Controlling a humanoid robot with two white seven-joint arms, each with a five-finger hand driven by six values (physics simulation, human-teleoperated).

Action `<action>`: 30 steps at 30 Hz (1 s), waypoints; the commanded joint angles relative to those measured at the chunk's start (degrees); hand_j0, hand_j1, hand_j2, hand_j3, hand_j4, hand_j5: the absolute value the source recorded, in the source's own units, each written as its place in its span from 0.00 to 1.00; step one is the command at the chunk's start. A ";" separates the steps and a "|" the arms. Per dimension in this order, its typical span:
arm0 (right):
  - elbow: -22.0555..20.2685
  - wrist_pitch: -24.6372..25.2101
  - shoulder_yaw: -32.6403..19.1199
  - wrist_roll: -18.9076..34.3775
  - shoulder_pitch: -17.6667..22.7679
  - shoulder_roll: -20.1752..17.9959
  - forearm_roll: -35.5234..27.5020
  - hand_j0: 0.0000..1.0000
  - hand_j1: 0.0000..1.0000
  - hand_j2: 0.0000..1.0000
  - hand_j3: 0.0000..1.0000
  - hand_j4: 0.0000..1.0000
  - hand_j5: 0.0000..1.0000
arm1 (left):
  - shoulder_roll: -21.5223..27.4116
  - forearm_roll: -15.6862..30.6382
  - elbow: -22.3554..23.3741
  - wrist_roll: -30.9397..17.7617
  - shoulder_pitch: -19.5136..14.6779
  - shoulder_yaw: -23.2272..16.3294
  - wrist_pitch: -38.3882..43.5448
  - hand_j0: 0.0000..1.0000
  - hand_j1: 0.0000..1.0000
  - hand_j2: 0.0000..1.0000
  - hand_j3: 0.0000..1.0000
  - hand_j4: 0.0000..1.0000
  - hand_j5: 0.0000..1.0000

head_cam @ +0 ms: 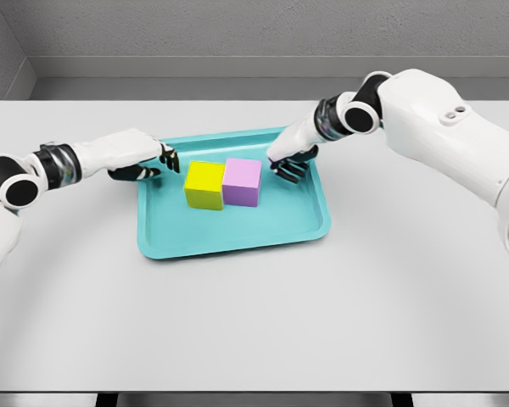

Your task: Push two cubes

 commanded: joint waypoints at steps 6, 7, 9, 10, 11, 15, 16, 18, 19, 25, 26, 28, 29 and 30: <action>-7.08 -0.34 1.38 -0.01 -3.43 -4.60 0.39 0.13 0.13 0.13 0.13 0.13 0.13 | 6.69 6.88 -12.01 0.01 3.25 0.99 0.11 0.53 0.53 0.53 0.53 0.53 0.53; -8.58 -0.34 1.38 -0.01 -3.96 -6.53 0.30 0.13 0.13 0.13 0.13 0.13 0.13 | 7.93 8.82 -15.08 0.01 5.36 2.14 0.11 0.53 0.53 0.53 0.53 0.53 0.53; -10.95 -0.52 1.29 -0.01 -4.75 -9.96 0.30 0.14 0.14 0.14 0.14 0.14 0.14 | 9.25 10.67 -18.43 0.01 7.47 2.14 0.11 0.53 0.53 0.53 0.53 0.53 0.53; -11.22 -0.78 1.21 -0.01 -4.84 -12.69 0.30 0.15 0.15 0.15 0.15 0.15 0.15 | 9.25 10.84 -19.40 0.01 8.35 2.14 0.11 0.53 0.53 0.53 0.53 0.53 0.53; -11.30 -1.31 1.03 -0.01 -4.84 -14.44 0.22 0.15 0.15 0.15 0.15 0.15 0.15 | 9.25 10.84 -19.40 0.01 8.53 2.23 0.11 0.53 0.53 0.53 0.53 0.53 0.53; -15.35 -1.93 0.94 -0.01 -4.75 -16.82 0.13 0.16 0.16 0.16 0.16 0.16 0.16 | 9.25 10.93 -21.15 0.01 10.72 2.05 0.11 0.53 0.53 0.53 0.53 0.53 0.53; -16.05 -2.28 0.94 -0.01 -4.75 -16.91 0.13 0.16 0.16 0.16 0.16 0.16 0.16 | 9.86 11.63 -22.47 0.01 11.16 2.14 0.11 0.53 0.53 0.53 0.53 0.53 0.53; -16.75 -5.53 0.94 -0.01 -4.75 -16.73 -0.22 0.16 0.16 0.16 0.16 0.16 0.16 | 12.15 13.74 -23.79 0.01 11.86 2.40 0.11 0.53 0.53 0.53 0.53 0.53 0.53; -18.95 -5.53 0.94 -0.01 -4.75 -16.82 -0.22 0.16 0.16 0.16 0.16 0.16 0.16 | 12.94 13.92 -24.67 0.01 13.27 3.28 0.11 0.53 0.53 0.53 0.53 0.53 0.53; -21.50 -5.62 1.29 -0.01 -4.57 -16.73 -0.22 0.16 0.16 0.16 0.16 0.16 0.16 | 11.36 14.10 -25.72 0.01 14.68 3.37 0.11 0.53 0.53 0.53 0.53 0.53 0.53; -21.76 -5.62 1.29 -0.01 -4.48 -16.73 -0.22 0.16 0.16 0.16 0.16 0.16 0.16 | 9.95 14.01 -25.37 0.01 14.68 3.28 0.11 0.53 0.53 0.53 0.53 0.53 0.53; -21.59 -5.53 1.38 -0.01 -4.48 -16.56 -0.22 0.16 0.16 0.16 0.16 0.16 0.16 | 6.79 13.57 -23.27 0.01 14.06 1.61 0.11 0.53 0.53 0.53 0.53 0.53 0.53; -21.32 -5.35 1.38 -0.01 -4.40 -16.12 -0.31 0.16 0.16 0.16 0.16 0.16 0.16 | 6.35 12.25 -22.65 0.01 14.06 1.61 0.11 0.53 0.53 0.53 0.53 0.53 0.53; -20.97 -5.18 1.38 -0.01 -4.40 -16.12 -0.40 0.16 0.16 0.16 0.16 0.16 0.16 | 6.26 11.90 -22.65 0.01 14.06 1.09 0.11 0.53 0.53 0.53 0.53 0.53 0.53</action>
